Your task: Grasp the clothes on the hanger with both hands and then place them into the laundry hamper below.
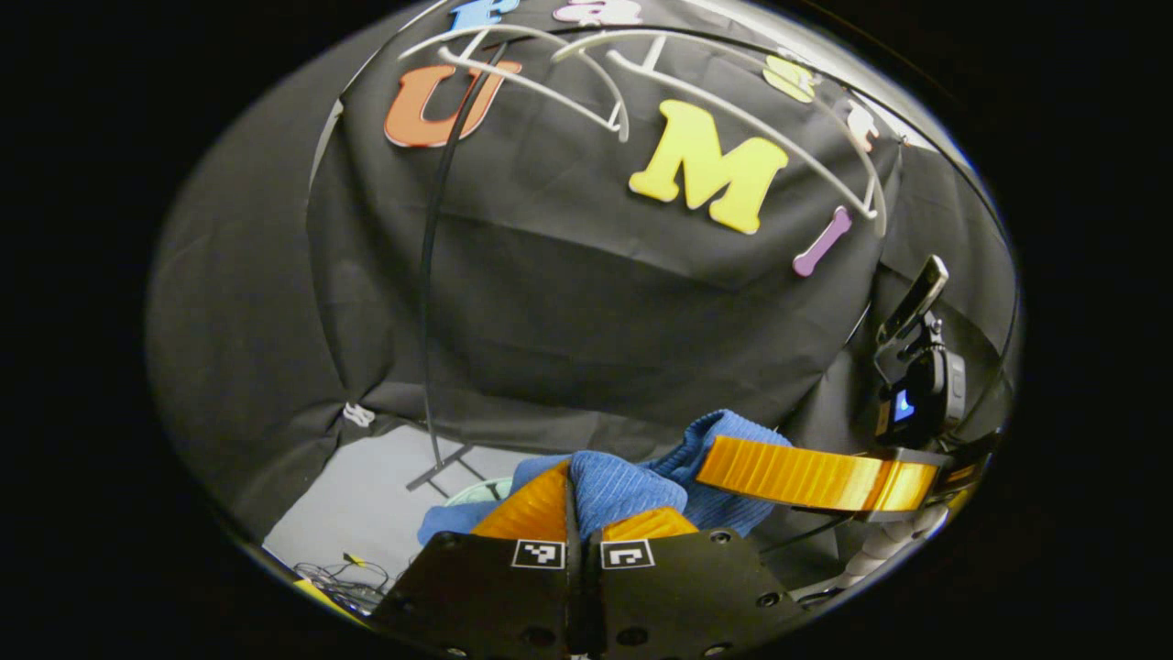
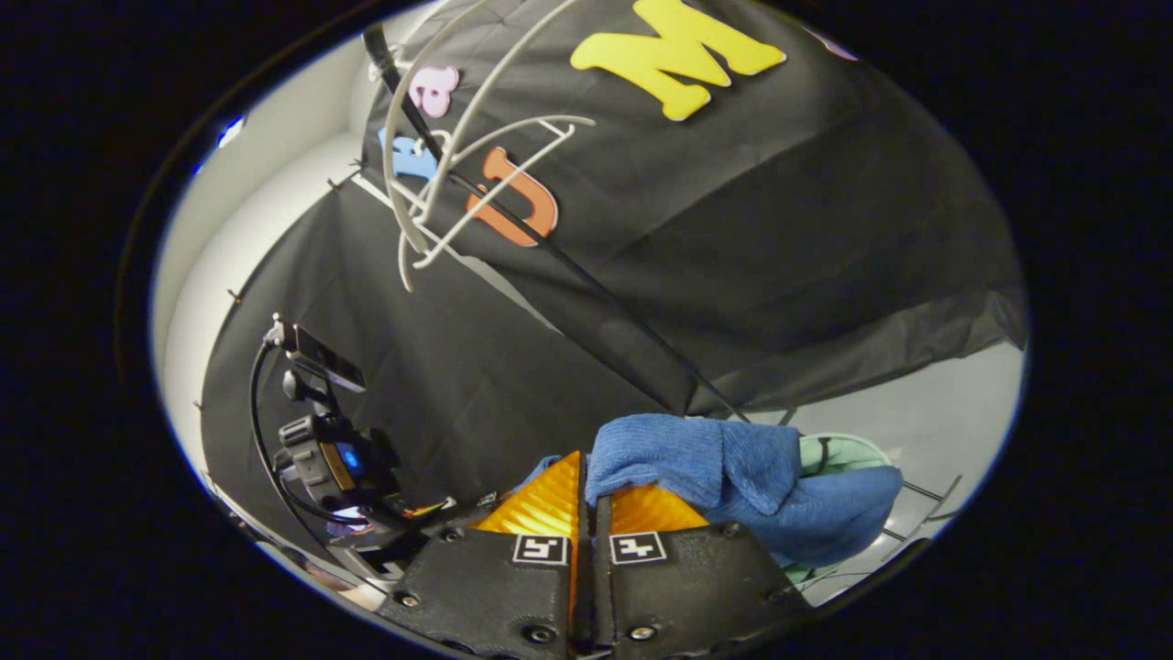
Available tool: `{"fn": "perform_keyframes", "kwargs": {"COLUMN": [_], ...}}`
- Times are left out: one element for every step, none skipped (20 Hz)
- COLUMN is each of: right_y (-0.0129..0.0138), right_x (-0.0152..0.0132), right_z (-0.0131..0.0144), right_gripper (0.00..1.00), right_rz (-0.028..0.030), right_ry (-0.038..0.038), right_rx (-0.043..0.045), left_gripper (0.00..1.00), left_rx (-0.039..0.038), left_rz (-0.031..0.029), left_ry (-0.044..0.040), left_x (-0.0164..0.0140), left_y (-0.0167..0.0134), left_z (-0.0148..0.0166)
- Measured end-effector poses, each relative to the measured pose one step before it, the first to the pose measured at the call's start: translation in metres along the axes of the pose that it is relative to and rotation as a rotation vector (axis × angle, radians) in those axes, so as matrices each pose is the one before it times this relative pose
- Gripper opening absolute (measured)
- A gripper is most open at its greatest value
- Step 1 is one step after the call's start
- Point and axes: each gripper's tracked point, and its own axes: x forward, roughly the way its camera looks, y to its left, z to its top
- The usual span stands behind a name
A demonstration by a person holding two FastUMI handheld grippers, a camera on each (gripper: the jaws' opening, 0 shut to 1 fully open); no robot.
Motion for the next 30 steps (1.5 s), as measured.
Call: {"fn": "perform_keyframes", "kwargs": {"right_y": [-0.01283,-0.0115,-0.01019,-0.01026,-0.00743,-0.00853,-0.00841,-0.0069,-0.00478,-0.00566,-0.00556,-0.00546,-0.00363,-0.0038,-0.00185,-0.00047,-0.00393,-0.00493,-0.00907,-0.0079,-0.01049,-0.00553,-0.0024,-0.00142,0.00045,-0.00153,0.00014,-0.00116,-0.00123,0.0014], "right_x": [0.00536,0.00601,0.00662,0.00648,0.0052,0.00589,0.00557,0.00707,0.01094,0.00758,0.00511,0.00608,0.00406,0.00275,0.00222,-0.00068,0.00108,0.00246,0.00286,-0.00089,0.00564,-0.00018,0.00061,-0.00196,-0.00312,-0.00182,-0.00196,-0.00299,-0.00502,-0.0021], "right_z": [-0.01021,-0.00937,-0.00908,-0.00733,-0.00627,-0.00648,-0.00792,-0.00418,-0.00448,-0.00342,-0.00657,-0.00527,-0.00452,-0.00345,-0.00413,-0.00325,-0.00461,-0.00332,-0.00672,-0.00187,-0.005,-0.00241,-0.00553,0.00025,-0.00232,-0.0018,0.0003,0.00528,0.00116,0.00253], "right_gripper": [0.04,0.04,0.04,0.04,0.04,0.04,0.04,0.04,0.04,0.04,0.04,0.04,0.04,0.04,0.04,0.04,0.04,0.04,0.04,0.04,0.06,0.05,0.06,0.06,0.14,0.2,0.36,0.52,0.67,0.74], "right_rz": [-0.03492,-0.03447,-0.02877,-0.02984,-0.03148,-0.02922,-0.0216,-0.01791,-0.01629,-0.01771,-0.01841,-0.01396,-0.02153,-0.01803,-0.011,-0.00741,-0.01921,-0.01758,-0.02004,-0.01654,-0.01772,-0.00384,-0.00105,-0.00464,0.00014,-0.00489,-0.00501,-0.00749,-0.00595,-0.0077], "right_ry": [0.02281,0.0247,0.02277,0.02162,0.01655,0.01774,0.01644,0.01096,0.01365,0.01395,0.01435,0.01749,0.01947,0.02338,0.02316,0.01748,0.01453,0.00963,0.00835,0.00007,-0.00074,-0.00035,0.00007,0.0011,-0.00219,-0.00098,-0.01483,-0.01701,-0.01343,-0.01609], "right_rx": [-0.01389,-0.01217,-0.01123,-0.01124,-0.00884,-0.00291,0.0017,0.00396,-0.00009,-0.00455,-0.00498,-0.00621,-0.00323,0.00044,-0.00047,0.0013,0.00158,0.00448,0.00622,0.01158,0.01337,0.01717,0.01492,0.01171,0.01445,0.00937,0.00291,-0.00539,-0.01017,-0.01528], "left_gripper": [0.0,0.01,0.04,0.0,0.01,0.01,0.01,0.01,0.01,0.01,0.01,0.01,0.01,0.01,0.01,0.01,0.06,0.01,0.01,0.01,0.02,0.04,0.0,0.2,0.21,0.4,0.59,0.78,0.97,0.96], "left_rx": [-0.00239,-0.0006,0.00233,0.00265,0.00573,0.00211,-0.00562,-0.00833,-0.00901,-0.00607,-0.00348,-0.0023,-0.00168,-0.00074,-0.00092,0.00024,0.00181,0.00482,0.00055,-0.00022,0.00311,0.00335,-0.00056,-0.00483,-0.00141,0.00439,0.00609,-0.00349,-0.00381,-0.00237], "left_rz": [0.01009,0.00758,0.00698,0.01026,0.01127,0.00707,0.00612,0.00193,0.00272,0.00764,0.00619,0.00916,0.01525,0.01097,0.00679,0.00914,0.00805,0.01293,0.01385,0.00847,0.00574,0.00045,-0.00026,-0.00638,-0.00546,0.00126,0.01097,-0.00221,0.00193,0.00304], "left_ry": [0.02723,0.02692,0.02338,0.02069,0.01925,0.0176,0.01603,0.01125,0.01199,0.0141,0.01475,0.01832,0.02287,0.0182,0.01533,0.01563,0.01151,0.01006,0.01342,0.00967,0.00741,0.00867,0.00389,-0.00542,-0.00925,-0.01227,-0.0109,-0.01,-0.0089,-0.00892], "left_x": [0.00639,0.00876,0.01193,0.00902,0.00642,0.00594,0.00662,0.00386,0.00647,0.00573,0.00639,0.00604,-0.00196,0.0073,0.00558,0.0016,0.00109,0.0003,-0.00059,-0.00142,-0.00081,-0.00323,0.00038,-0.00156,-0.00114,-0.00387,-0.00414,-0.00152,-0.00328,-0.0016], "left_y": [0.00292,0.00152,-0.00004,0.00028,0.00444,0.00078,0.0009,-0.00078,0.00165,0.00242,0.00331,0.00361,0.00452,0.00254,0.00073,0.00282,0.00129,0.0007,0.00151,0.00019,0.00112,-0.00066,-0.00043,-0.00146,-0.00232,-0.00198,0.00208,-0.0012,0.00022,-0.00145], "left_z": [-0.01299,-0.01209,-0.01059,-0.01153,-0.01233,-0.00979,-0.00826,-0.00479,-0.00485,-0.00645,-0.00723,-0.00806,-0.00672,-0.0083,-0.00522,-0.00502,-0.00275,-0.00092,-0.00354,-0.00314,-0.0044,-0.00146,-0.00341,-0.00037,0.00072,0.00293,0.003,-0.00113,-0.00035,0.00185]}}
